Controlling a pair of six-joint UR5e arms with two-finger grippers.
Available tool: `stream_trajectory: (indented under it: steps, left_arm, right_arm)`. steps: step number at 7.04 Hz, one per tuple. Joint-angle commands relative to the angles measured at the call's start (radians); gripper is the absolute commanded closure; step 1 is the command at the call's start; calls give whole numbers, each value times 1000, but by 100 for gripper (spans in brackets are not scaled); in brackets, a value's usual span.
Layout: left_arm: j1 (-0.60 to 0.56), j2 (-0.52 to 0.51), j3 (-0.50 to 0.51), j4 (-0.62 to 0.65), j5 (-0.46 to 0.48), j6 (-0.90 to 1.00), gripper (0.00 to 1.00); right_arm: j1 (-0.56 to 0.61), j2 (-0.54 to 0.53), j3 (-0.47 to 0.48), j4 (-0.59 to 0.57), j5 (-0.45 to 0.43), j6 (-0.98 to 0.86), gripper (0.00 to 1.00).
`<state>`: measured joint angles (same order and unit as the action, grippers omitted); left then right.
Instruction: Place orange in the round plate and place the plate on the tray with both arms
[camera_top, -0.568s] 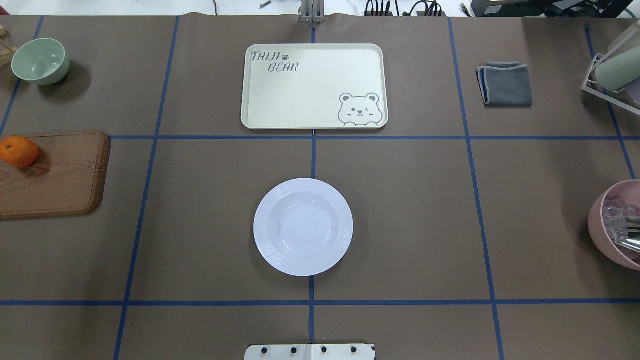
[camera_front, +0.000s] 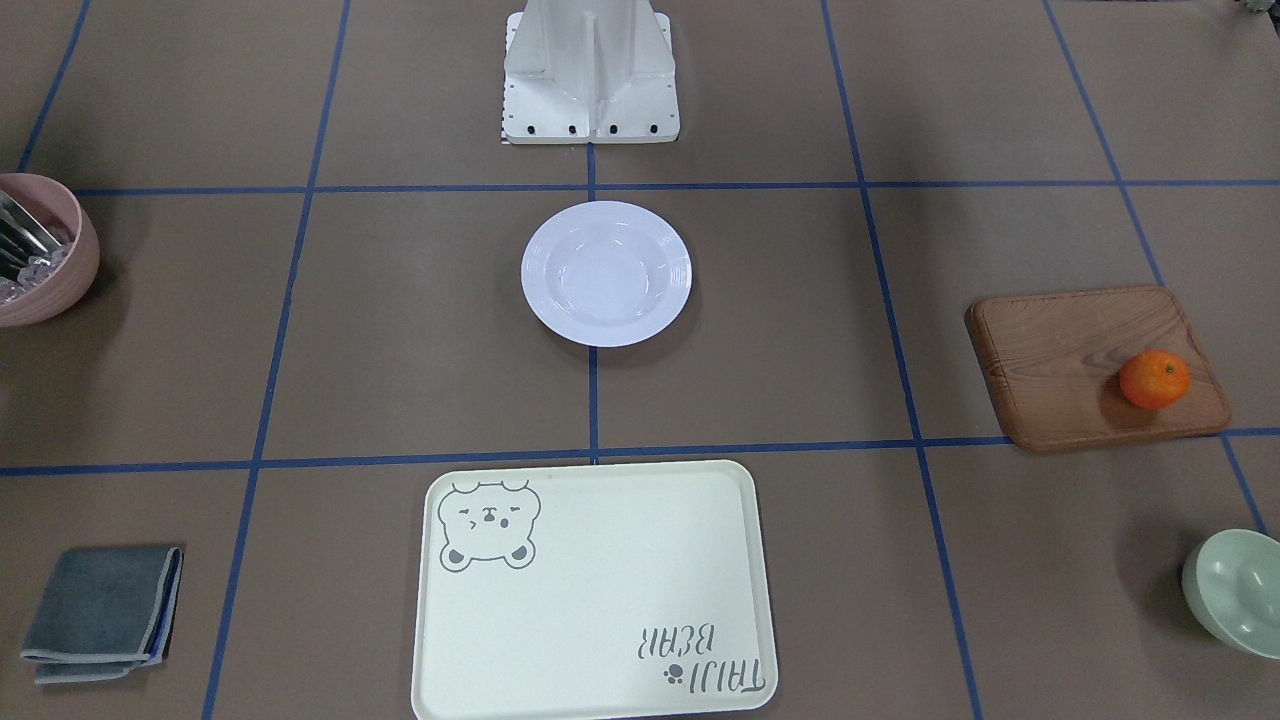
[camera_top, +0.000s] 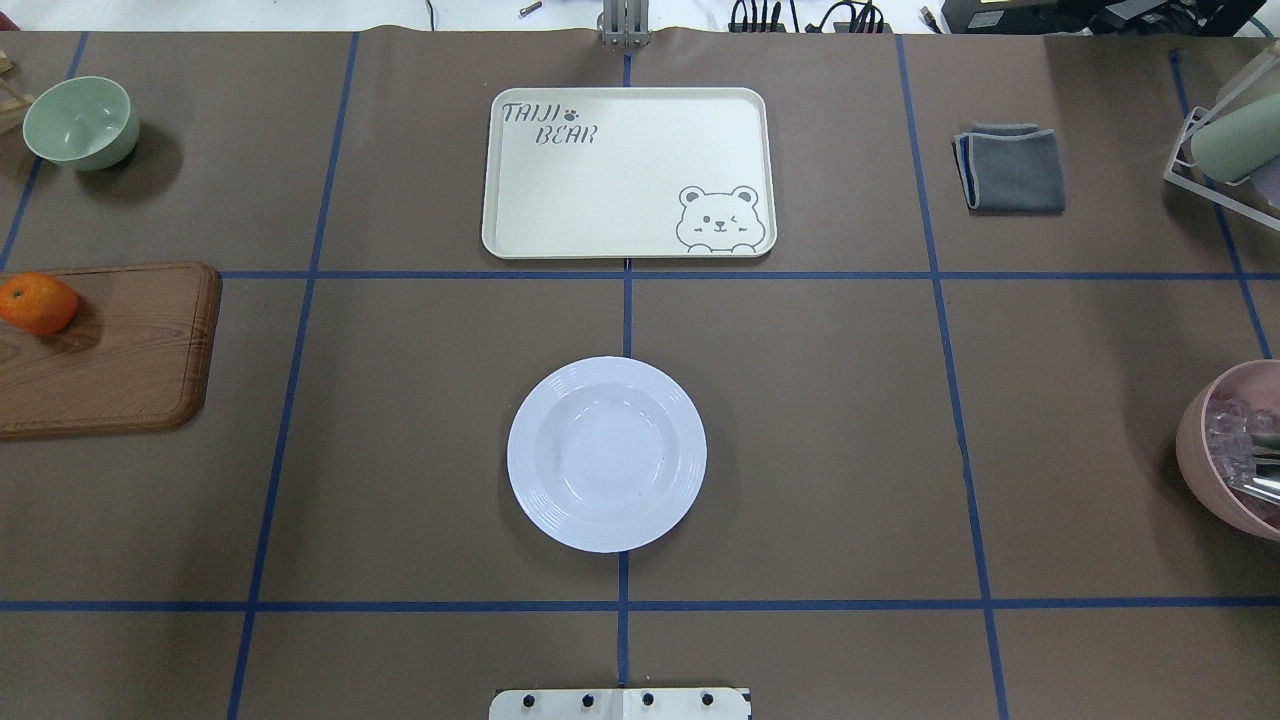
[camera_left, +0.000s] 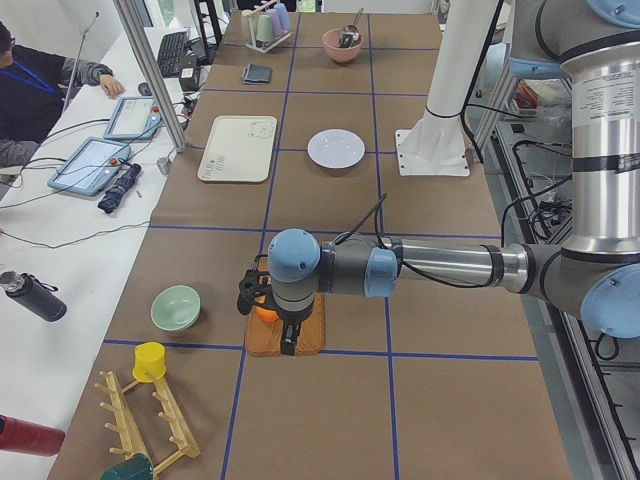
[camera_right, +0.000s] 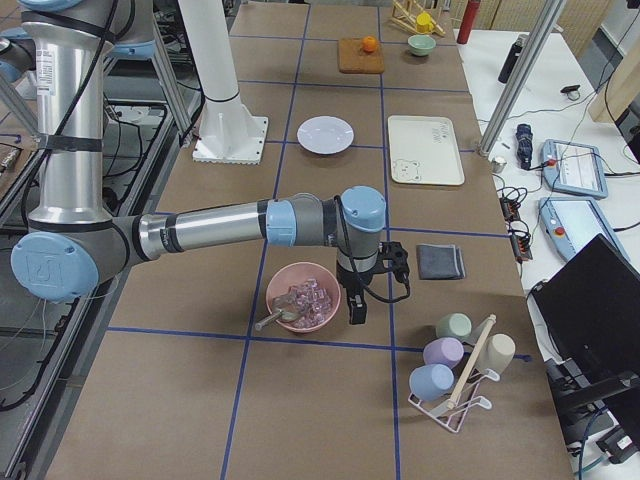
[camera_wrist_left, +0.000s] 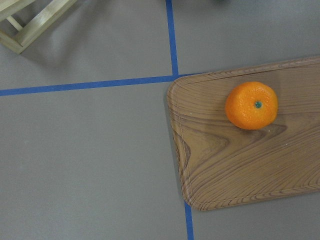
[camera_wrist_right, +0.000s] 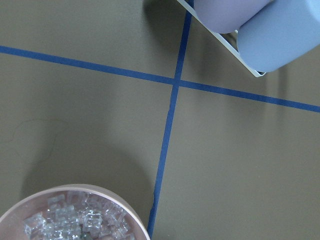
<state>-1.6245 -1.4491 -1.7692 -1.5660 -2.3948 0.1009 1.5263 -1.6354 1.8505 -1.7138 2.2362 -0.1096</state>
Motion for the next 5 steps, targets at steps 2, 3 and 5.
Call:
stream_trajectory:
  steps: [2,3,5]
  left_arm:
    - [0,-69,-7,-44,-1,-3,1]
    - [0,-76,-10,-75,-7,-3,1]
    - [0,-79,31,-297,-10,-7,1]
  right_arm:
    - [0,58,64,64,5,14,0]
    - [0,51,50,179,3,16,0]
    - [0,42,29,322,5,57,0]
